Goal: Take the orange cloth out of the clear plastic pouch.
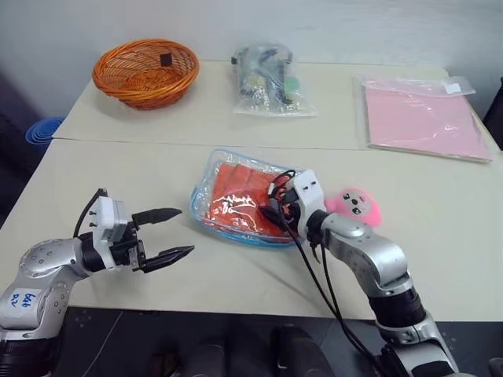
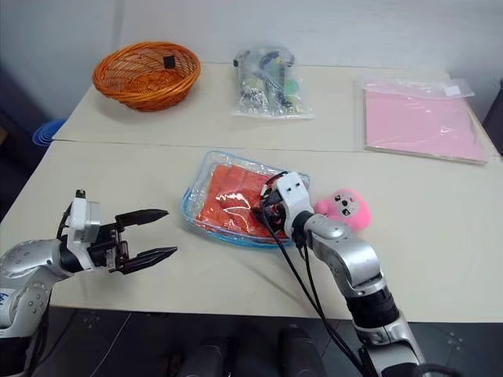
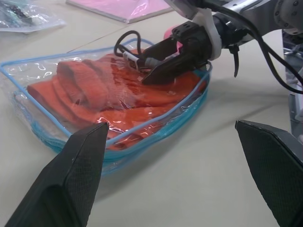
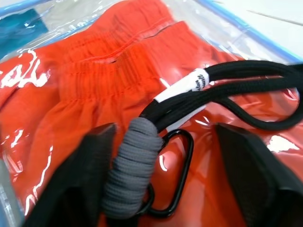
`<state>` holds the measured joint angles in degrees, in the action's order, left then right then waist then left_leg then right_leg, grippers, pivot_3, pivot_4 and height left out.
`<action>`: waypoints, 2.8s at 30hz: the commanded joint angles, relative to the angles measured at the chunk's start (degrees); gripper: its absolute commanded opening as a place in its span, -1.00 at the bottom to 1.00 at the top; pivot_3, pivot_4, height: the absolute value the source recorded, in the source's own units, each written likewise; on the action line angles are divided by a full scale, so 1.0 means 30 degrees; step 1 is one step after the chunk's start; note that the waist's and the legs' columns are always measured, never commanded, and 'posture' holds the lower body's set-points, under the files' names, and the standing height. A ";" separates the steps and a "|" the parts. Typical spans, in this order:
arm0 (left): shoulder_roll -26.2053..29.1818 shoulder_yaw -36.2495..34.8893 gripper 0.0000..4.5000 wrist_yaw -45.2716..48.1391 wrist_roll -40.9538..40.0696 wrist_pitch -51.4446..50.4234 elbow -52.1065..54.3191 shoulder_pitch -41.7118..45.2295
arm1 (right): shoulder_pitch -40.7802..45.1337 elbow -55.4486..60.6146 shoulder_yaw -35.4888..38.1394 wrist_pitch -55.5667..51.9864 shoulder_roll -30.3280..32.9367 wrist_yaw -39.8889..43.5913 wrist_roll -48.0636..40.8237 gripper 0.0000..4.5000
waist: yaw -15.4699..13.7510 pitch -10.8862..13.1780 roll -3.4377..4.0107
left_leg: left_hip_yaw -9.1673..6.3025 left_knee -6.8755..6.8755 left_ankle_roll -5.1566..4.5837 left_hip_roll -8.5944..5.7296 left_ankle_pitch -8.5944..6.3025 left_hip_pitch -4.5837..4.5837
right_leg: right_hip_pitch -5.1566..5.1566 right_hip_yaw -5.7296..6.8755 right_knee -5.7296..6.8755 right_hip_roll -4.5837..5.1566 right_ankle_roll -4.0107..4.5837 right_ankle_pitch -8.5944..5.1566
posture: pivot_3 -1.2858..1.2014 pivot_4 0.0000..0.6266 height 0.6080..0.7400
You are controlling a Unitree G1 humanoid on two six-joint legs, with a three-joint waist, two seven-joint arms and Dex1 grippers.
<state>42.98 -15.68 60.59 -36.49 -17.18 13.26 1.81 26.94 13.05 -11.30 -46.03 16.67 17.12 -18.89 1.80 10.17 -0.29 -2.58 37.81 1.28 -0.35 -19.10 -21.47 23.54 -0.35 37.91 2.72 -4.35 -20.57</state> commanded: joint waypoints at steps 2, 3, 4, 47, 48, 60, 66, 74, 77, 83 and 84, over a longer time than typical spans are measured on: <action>-0.0294 -0.0226 1.00 -0.0267 0.0062 0.0585 0.0885 0.0100 | 0.0097 0.0442 0.0706 0.0772 -0.0309 0.0778 -0.0324 -0.20 | -0.0017 0.0000 0.0000 | -0.0003 0.0007 0.0013 0.0003 0.0013 0.0003 | 0.0000 -0.0001 0.0017 -0.0009 0.0000 0.0000 | 0.03 -0.52 1.00; -0.0353 -0.0173 1.00 -0.0310 0.0042 0.0582 0.0895 0.0172 | -0.0050 0.0562 0.0934 0.0867 -0.0247 0.1045 -0.0524 -0.36 | -0.0035 0.0000 0.0000 | -0.0003 0.0008 0.0011 0.0004 0.0019 0.0008 | -0.0001 -0.0003 0.0028 -0.0009 0.0000 0.0000 | 0.03 -0.52 1.00; -0.0412 -0.0099 1.00 -0.0336 0.0071 0.0613 0.0871 0.0263 | -0.0202 0.0678 0.1165 0.0898 -0.0131 0.1276 -0.0671 -0.51 | -0.0040 0.0000 0.0000 | -0.0004 0.0008 0.0007 0.0004 0.0022 0.0011 | -0.0002 -0.0004 0.0033 -0.0009 0.0000 0.0000 | 0.03 -0.52 1.00; -0.0945 0.4727 1.00 0.3286 0.5124 0.5955 -0.4744 0.5837 | -1.8468 0.0407 2.0449 1.4979 0.9740 1.7732 -0.5282 0.99 | -0.0431 0.0051 -0.0004 | 0.0278 -0.0047 -0.0210 0.0035 -0.0081 0.0465 | -0.0442 -0.0287 -0.0121 -0.0098 -0.0088 0.0047 | 0.03 -0.52 1.00; -0.1136 0.5166 1.00 0.3170 0.5478 0.6070 -0.4709 0.6158 | -1.8508 0.1761 1.9486 1.5068 0.9041 1.7250 -0.5209 0.99 | -0.0507 0.0049 -0.0009 | 0.0272 -0.0048 -0.0209 0.0035 -0.0081 0.0463 | -0.0438 -0.0286 -0.0123 -0.0096 -0.0093 0.0050 | 0.03 -0.52 1.00; -0.0816 0.7284 1.00 0.3505 0.9840 1.3089 -1.1329 1.0448 | -2.1392 0.5624 1.4308 1.8622 0.4935 1.6214 -0.2781 0.99 | -0.0572 0.0047 -0.0006 | 0.0291 -0.0007 -0.0183 0.0005 -0.0076 0.0403 | -0.0357 -0.0292 -0.0084 -0.0082 -0.0124 0.0066 | 0.03 -0.52 1.00; -0.1462 0.8551 1.00 0.4816 1.0781 1.4900 -1.5120 1.2423 | -2.1559 0.4282 1.4285 1.9640 0.5072 1.6047 -0.2600 0.99 | -0.0577 0.0049 -0.0012 | 0.0310 -0.0006 -0.0215 0.0007 -0.0091 0.0431 | -0.0367 -0.0308 -0.0062 -0.0083 -0.0123 0.0066 | 0.03 -0.52 1.00; -0.2797 0.9175 0.09 0.2004 1.2762 1.5291 -1.5476 1.1762 | -2.2152 0.5173 1.3563 1.9805 0.4714 1.5206 -0.2545 1.00 | -0.0568 0.0047 -0.0019 | 0.0308 0.0026 -0.0235 0.0006 -0.0103 0.0410 | -0.0357 -0.0309 -0.0051 -0.0080 -0.0127 0.0067 | 0.03 -0.52 1.00; -0.3241 0.9439 -0.30 0.1735 1.2572 1.5134 -1.4352 1.0965 | -2.2650 0.5378 1.3329 1.9971 0.4447 1.4862 -0.2380 1.00 | -0.0592 0.0046 -0.0018 | 0.0307 0.0021 -0.0233 0.0013 -0.0104 0.0424 | -0.0363 -0.0312 -0.0039 -0.0081 -0.0127 0.0067 | 0.03 -0.52 1.00; -0.5149 1.0595 -0.99 0.1244 1.2051 1.1574 -0.9677 0.9386 | -2.2917 0.5607 1.3075 2.0075 0.4287 1.4155 -0.2337 1.00 | -0.0918 0.0033 -0.0004 | 0.0307 0.0038 -0.0237 0.0005 -0.0105 0.0425 | -0.0387 -0.0321 -0.0051 -0.0058 -0.0127 0.0068 | 0.03 -0.52 1.00; -0.5375 1.0686 -0.99 0.0903 1.2213 1.0524 -0.8888 0.9143 | -2.2988 0.5656 1.3077 2.0097 0.4298 1.4091 -0.2350 1.00 | -0.0975 0.0033 -0.0005 | 0.0307 0.0041 -0.0236 0.0001 -0.0106 0.0422 | -0.0388 -0.0326 -0.0055 -0.0057 -0.0130 0.0069 | 0.03 -0.52 1.00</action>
<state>27.50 14.59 64.16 0.09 18.32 -17.89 30.28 -41.14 27.93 27.48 13.47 29.86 60.10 -25.30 -1.12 10.27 -0.30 -1.65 37.93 0.58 -0.34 -19.42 -20.22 22.38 -1.33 37.73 2.55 -4.74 -20.37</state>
